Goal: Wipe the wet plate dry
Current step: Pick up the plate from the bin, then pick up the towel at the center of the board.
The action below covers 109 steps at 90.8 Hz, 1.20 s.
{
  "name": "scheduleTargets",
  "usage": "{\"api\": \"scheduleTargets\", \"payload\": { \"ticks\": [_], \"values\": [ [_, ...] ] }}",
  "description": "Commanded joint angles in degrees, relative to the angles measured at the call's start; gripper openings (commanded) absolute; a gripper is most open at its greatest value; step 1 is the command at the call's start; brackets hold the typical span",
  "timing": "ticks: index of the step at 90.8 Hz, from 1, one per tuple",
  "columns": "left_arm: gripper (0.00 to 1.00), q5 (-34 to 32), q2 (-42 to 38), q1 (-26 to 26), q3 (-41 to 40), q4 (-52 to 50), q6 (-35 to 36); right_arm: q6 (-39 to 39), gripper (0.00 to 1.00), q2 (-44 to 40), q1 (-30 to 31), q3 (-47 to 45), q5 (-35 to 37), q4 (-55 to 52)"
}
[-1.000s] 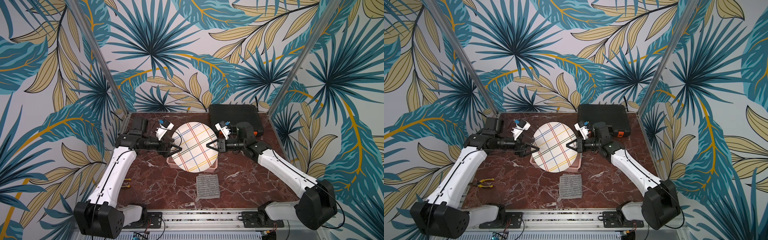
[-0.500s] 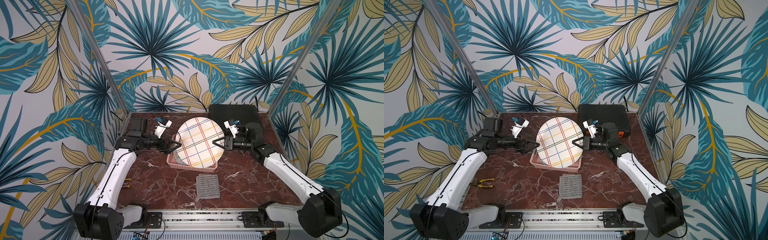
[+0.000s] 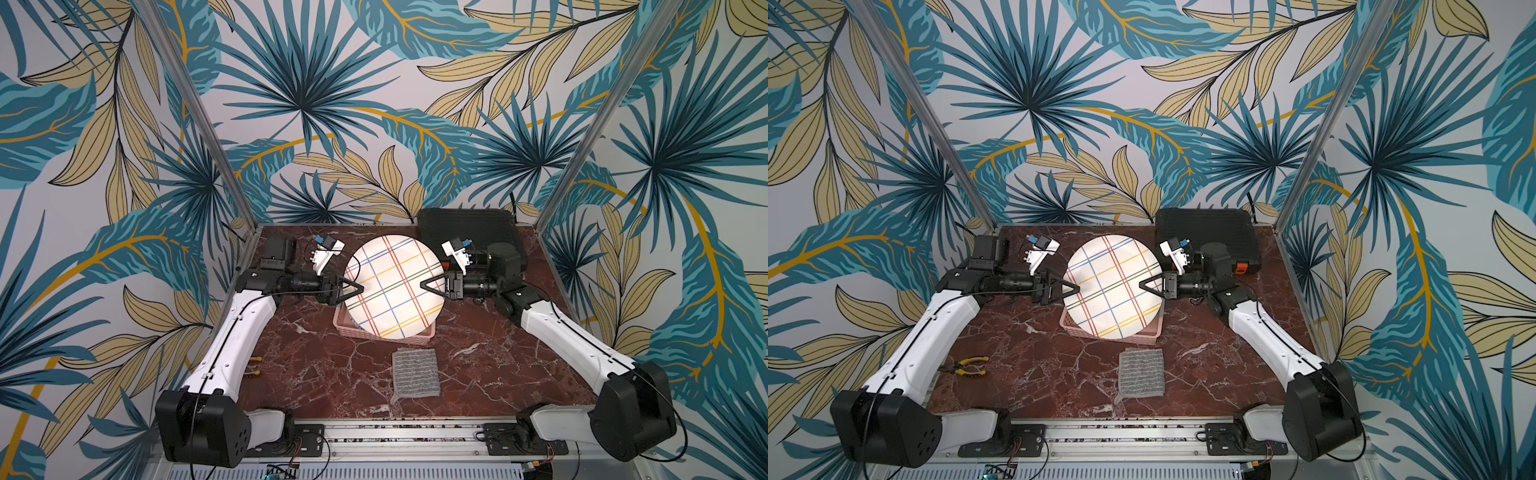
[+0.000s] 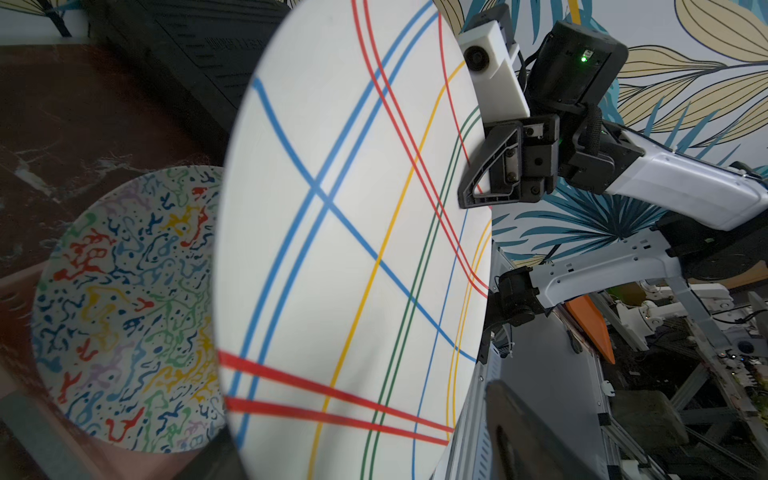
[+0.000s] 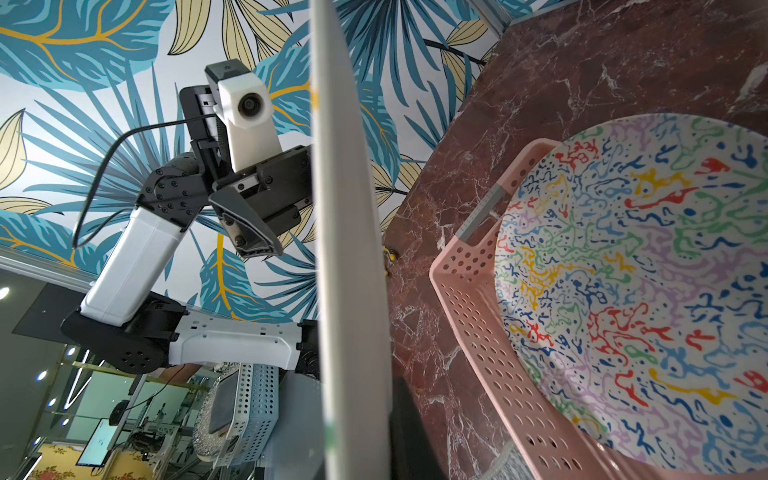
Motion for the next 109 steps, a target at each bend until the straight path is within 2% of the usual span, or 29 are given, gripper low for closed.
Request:
{"api": "scheduleTargets", "payload": {
  "ticks": [1, 19, 26, 32, 37, 48, 59, 70, 77, 82, 96, 109],
  "values": [
    [0.66, 5.6, -0.3, -0.5, -0.3, 0.1, 0.8, 0.1, 0.0, 1.7, 0.5, 0.9, 0.0, 2.7],
    [0.4, 6.6, 0.0, -0.5, -0.5, 1.4, -0.7, -0.5, 0.0, 3.6, 0.7, 1.3, 0.4, 2.1],
    [0.22, 6.3, 0.0, -0.5, -0.4, 1.9, -1.2, -2.0, 0.0, 3.9, 0.6, 2.1, 1.9, -0.5],
    [0.08, 5.5, -0.1, -0.5, -0.2, 2.1, -1.5, -3.8, 0.08, 3.9, 0.6, 2.9, 3.9, -3.7],
    [0.0, 4.6, -0.2, -0.5, 0.2, 2.5, -2.3, -5.4, 0.23, 3.7, 0.6, 3.7, 6.3, -6.9],
    [0.0, 3.4, -0.2, 0.0, 1.6, 2.7, -3.4, -9.4, 0.55, 3.2, 0.6, 5.7, 13.4, -16.3],
    [0.0, 3.0, -0.4, 0.8, 2.5, 3.6, -5.3, -10.5, 0.7, 0.8, 0.7, 6.0, 25.0, -24.9],
    [0.0, 3.1, -0.5, 2.1, 2.5, 5.5, -7.2, -8.8, 0.75, -4.1, 1.9, 3.4, 40.1, -31.1],
    [0.0, 2.9, -0.3, 2.8, 2.4, 7.4, -8.7, -8.4, 0.74, -7.4, 5.2, 1.7, 50.7, -35.2],
    [0.0, 2.8, -0.1, 3.3, 2.4, 8.4, -9.4, -7.6, 0.74, -9.4, 8.1, 0.2, 55.3, -37.1],
    [0.0, 0.4, 0.5, 3.8, 2.3, 9.1, -9.6, -4.6, 0.74, -12.3, 21.4, -4.5, 63.8, -37.3],
    [0.0, -6.4, 0.8, 3.8, 1.0, 10.8, -10.3, -2.0, 0.73, -8.6, 34.3, -6.5, 71.5, -35.7]
  ]
}}
